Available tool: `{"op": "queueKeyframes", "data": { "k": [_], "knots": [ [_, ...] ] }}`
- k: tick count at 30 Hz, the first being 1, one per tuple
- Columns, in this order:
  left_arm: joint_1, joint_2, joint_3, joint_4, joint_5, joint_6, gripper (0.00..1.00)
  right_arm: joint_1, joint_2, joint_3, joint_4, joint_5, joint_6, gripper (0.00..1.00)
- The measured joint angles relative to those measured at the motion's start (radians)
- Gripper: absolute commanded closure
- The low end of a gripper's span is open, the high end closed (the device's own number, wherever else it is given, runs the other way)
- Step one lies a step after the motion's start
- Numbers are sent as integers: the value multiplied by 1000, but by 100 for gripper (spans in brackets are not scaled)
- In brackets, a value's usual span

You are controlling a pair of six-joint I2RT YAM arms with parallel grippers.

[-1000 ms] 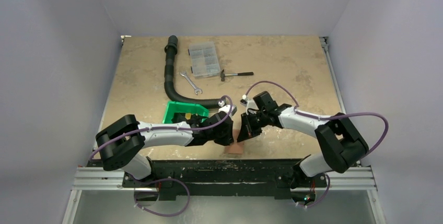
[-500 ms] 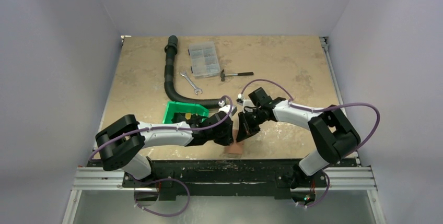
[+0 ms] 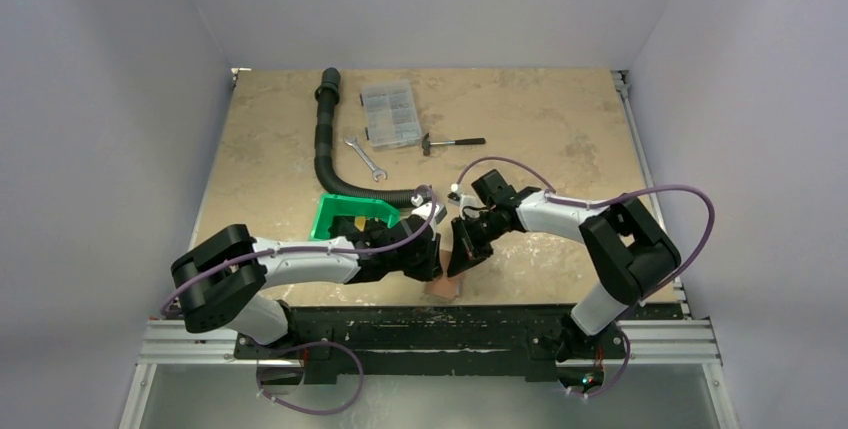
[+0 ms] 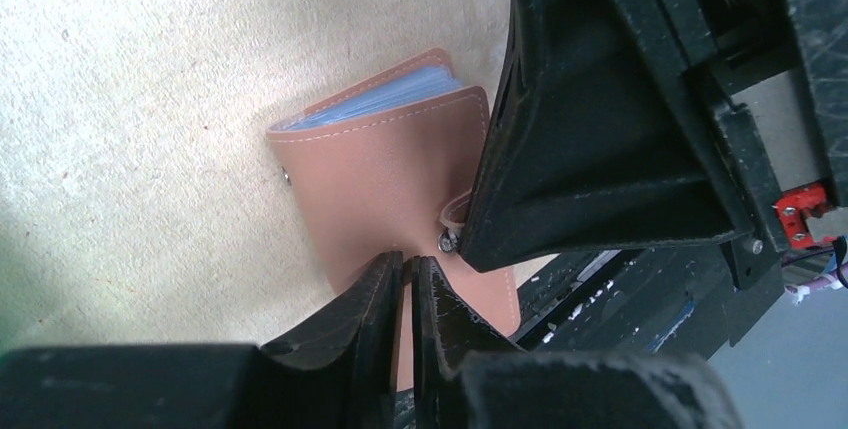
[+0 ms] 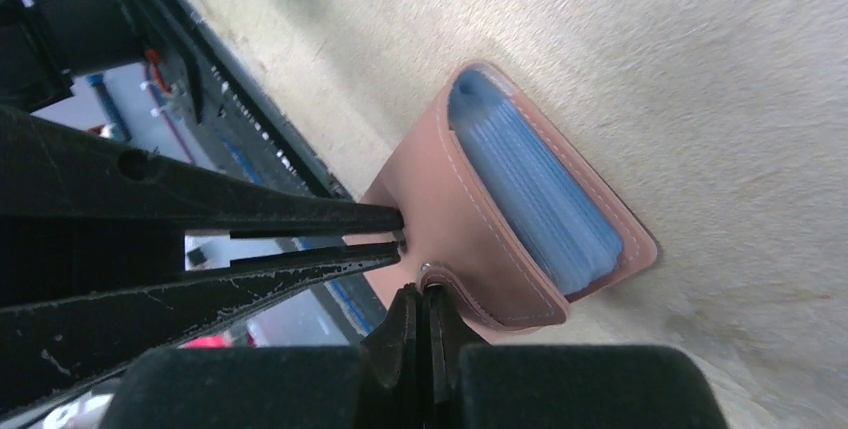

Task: Put the credit cards into the card holder
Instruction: Close the card holder at the center of the board.

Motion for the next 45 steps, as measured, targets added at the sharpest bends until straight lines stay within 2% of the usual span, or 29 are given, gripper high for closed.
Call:
{"op": "queueKeyframes", "data": {
  "k": [11, 25, 45],
  "knots": [
    [14, 6, -31, 69, 47, 6, 98, -8, 38, -33, 8, -129, 17, 100],
    [13, 10, -65, 162, 65, 0, 99, -69, -25, -93, 32, -111, 106, 100],
    [13, 10, -70, 174, 68, -8, 100, -37, -24, -66, 10, -80, 113, 100]
  ]
}}
